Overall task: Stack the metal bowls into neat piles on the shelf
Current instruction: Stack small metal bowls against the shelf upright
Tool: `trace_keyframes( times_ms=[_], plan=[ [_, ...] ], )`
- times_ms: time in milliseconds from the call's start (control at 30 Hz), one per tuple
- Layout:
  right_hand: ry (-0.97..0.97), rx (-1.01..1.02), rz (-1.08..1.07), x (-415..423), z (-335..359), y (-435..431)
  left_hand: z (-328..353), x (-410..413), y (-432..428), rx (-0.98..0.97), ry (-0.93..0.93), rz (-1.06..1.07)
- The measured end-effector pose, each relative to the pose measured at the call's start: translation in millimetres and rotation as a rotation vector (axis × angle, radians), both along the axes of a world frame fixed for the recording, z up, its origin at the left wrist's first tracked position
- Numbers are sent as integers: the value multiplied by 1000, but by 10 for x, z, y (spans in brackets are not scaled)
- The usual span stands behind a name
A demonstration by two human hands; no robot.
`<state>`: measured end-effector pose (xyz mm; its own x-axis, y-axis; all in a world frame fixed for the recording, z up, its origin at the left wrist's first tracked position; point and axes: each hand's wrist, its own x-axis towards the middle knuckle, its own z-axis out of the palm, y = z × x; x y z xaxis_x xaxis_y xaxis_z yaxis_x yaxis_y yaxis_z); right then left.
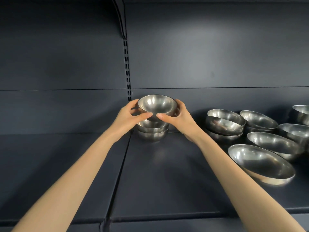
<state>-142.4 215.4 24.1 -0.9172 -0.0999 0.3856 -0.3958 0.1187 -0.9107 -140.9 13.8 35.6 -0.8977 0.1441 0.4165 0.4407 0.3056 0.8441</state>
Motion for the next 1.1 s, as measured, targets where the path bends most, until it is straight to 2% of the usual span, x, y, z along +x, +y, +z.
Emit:
trace_keyframes(
  times_ms=[300,1100],
  plan=[
    [-79,35,-28,-218,-161,-104,-215,-218,-41,15,-23,7],
    [-75,80,-11,-355,-475,-98,-491,-327,-77,53,-96,-73]
  ],
)
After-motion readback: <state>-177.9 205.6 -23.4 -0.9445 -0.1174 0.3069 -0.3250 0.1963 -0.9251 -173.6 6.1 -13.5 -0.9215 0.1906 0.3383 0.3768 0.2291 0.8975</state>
